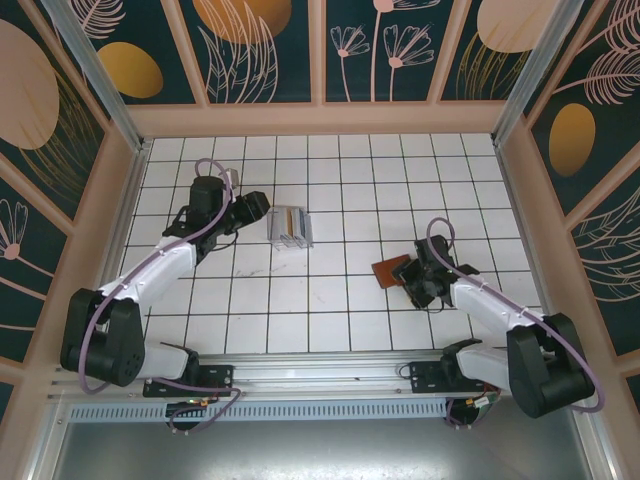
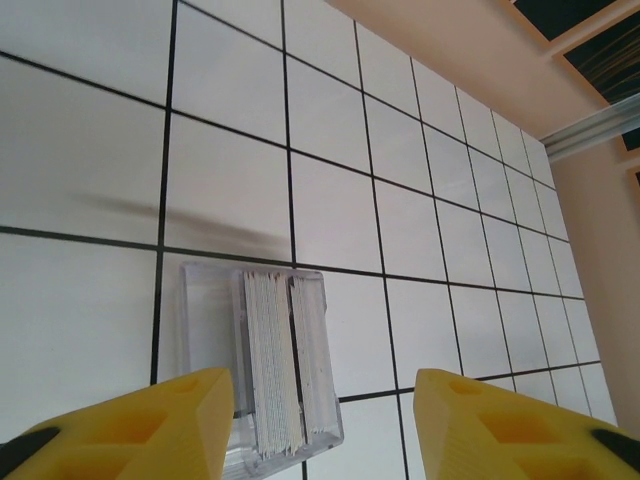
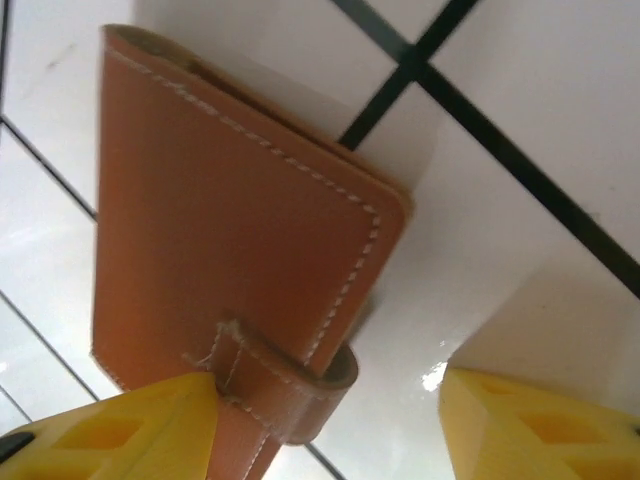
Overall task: Put the credit cards into the card holder
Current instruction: Pick up the card holder from the middle-right of the table.
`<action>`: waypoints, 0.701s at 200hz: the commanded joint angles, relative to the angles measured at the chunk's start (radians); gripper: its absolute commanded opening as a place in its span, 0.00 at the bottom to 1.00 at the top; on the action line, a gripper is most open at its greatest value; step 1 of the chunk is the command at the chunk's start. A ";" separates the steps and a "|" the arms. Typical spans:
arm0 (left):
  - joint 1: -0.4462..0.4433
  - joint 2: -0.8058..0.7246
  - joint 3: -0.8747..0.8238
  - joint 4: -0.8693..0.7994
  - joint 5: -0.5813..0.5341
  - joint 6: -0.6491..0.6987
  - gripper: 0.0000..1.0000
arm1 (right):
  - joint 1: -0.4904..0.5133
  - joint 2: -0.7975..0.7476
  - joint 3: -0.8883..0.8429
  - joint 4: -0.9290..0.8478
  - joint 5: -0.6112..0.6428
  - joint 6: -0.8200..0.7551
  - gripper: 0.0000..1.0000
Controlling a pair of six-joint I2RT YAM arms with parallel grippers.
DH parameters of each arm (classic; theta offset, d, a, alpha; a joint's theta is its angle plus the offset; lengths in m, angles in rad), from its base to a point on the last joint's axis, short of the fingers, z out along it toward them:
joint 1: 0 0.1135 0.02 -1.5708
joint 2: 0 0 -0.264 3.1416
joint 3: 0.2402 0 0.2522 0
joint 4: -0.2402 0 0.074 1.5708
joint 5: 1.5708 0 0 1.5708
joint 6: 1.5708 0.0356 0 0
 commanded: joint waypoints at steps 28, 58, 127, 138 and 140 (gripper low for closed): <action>-0.002 -0.032 0.053 -0.058 -0.003 0.122 0.53 | -0.044 0.019 -0.072 0.279 -0.010 0.030 0.26; -0.002 -0.021 0.063 -0.030 0.073 0.115 0.54 | -0.047 0.008 -0.036 0.292 0.021 -0.098 0.06; -0.003 -0.019 0.069 0.079 0.265 0.111 0.59 | 0.002 0.009 0.172 0.239 -0.030 -0.621 0.00; -0.003 -0.018 0.057 0.127 0.316 0.094 0.61 | 0.050 0.026 0.234 0.209 -0.021 -0.751 0.00; -0.002 -0.017 0.056 0.135 0.322 0.089 0.61 | 0.060 0.030 0.245 0.201 -0.014 -0.775 0.00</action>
